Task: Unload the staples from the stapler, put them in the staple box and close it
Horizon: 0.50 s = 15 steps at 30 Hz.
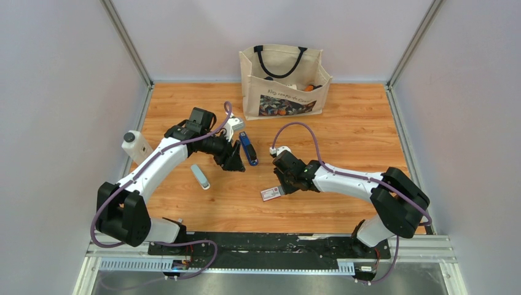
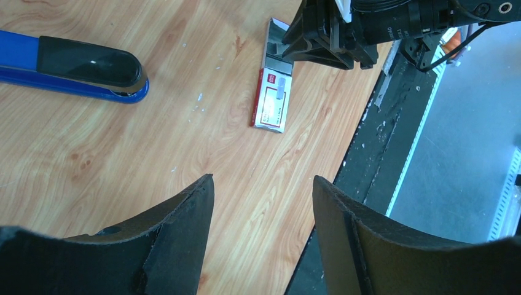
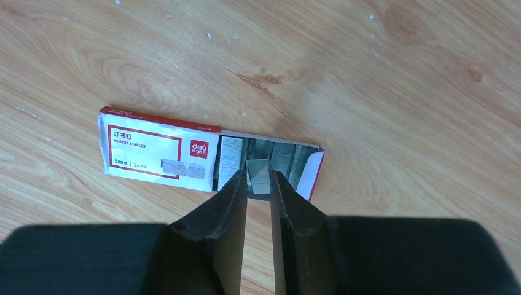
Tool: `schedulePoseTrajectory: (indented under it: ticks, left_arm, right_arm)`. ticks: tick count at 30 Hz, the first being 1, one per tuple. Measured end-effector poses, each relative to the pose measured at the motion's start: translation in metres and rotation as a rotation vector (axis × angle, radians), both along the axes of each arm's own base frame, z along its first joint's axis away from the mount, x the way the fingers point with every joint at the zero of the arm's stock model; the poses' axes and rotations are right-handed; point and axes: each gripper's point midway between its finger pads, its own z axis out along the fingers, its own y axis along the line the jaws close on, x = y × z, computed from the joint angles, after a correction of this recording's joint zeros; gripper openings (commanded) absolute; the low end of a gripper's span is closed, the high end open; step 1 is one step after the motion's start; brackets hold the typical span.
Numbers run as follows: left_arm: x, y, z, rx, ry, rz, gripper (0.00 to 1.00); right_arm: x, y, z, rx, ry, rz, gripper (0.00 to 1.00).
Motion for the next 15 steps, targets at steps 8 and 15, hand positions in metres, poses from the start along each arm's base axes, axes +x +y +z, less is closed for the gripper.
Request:
schedulePoseTrajectory:
  ticks: [8, 15]
  left_arm:
    - [0.0, 0.0, 0.0, 0.0, 0.0, 0.0, 0.69]
    - [0.0, 0.0, 0.0, 0.002, -0.002, 0.0, 0.7]
  right_arm:
    - [-0.001, -0.002, 0.0, 0.0, 0.001, 0.0, 0.29]
    - [0.0, -0.001, 0.013, 0.027, -0.023, -0.001, 0.33]
